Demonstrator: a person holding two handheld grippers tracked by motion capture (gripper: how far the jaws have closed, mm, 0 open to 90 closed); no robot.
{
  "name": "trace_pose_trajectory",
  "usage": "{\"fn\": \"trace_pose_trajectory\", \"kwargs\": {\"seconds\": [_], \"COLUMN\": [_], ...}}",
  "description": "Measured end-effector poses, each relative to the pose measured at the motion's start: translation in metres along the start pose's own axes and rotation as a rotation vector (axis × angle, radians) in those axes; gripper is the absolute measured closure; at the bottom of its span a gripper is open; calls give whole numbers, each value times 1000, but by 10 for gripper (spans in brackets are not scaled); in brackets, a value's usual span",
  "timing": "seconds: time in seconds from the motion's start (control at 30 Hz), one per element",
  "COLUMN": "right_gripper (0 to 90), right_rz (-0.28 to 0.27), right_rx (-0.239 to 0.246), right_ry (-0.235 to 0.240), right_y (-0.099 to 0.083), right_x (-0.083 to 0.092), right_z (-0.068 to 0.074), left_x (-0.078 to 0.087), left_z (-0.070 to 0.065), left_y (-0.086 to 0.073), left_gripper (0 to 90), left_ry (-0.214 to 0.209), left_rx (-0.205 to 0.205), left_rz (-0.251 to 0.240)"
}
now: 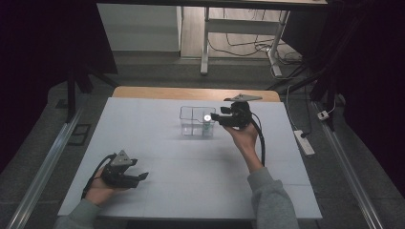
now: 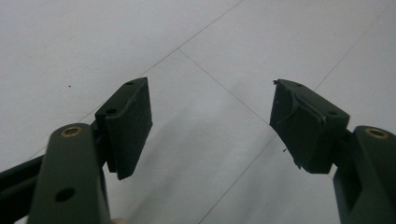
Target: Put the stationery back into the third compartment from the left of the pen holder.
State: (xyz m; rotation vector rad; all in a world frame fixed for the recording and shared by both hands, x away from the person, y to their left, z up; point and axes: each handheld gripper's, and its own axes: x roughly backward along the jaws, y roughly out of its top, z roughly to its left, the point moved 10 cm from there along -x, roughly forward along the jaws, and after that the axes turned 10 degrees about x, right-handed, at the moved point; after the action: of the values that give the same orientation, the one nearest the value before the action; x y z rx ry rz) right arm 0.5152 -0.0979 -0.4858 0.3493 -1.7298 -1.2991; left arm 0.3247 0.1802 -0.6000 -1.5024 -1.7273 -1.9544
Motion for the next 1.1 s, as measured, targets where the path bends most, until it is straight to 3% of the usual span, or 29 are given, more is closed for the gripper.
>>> {"fn": "trace_pose_trajectory", "kwargs": {"seconds": [0.27, 0.57, 0.8, 1.1], "right_gripper": [375, 354, 338, 336], "right_rz": [47, 86, 123, 142], "right_rx": [12, 27, 66, 48], "right_ry": [5, 17, 19, 7], "right_y": [-29, -63, -88, -122], "right_x": [27, 58, 82, 108], "right_z": [5, 20, 34, 36], "left_x": [0, 0, 1, 1], "left_z": [1, 0, 0, 1], "left_y": [0, 0, 0, 0], "left_gripper": [289, 289, 289, 289], "left_ry": [3, 4, 6, 10], "left_rx": [1, 1, 0, 1], "left_rz": [0, 0, -2, -3]}}
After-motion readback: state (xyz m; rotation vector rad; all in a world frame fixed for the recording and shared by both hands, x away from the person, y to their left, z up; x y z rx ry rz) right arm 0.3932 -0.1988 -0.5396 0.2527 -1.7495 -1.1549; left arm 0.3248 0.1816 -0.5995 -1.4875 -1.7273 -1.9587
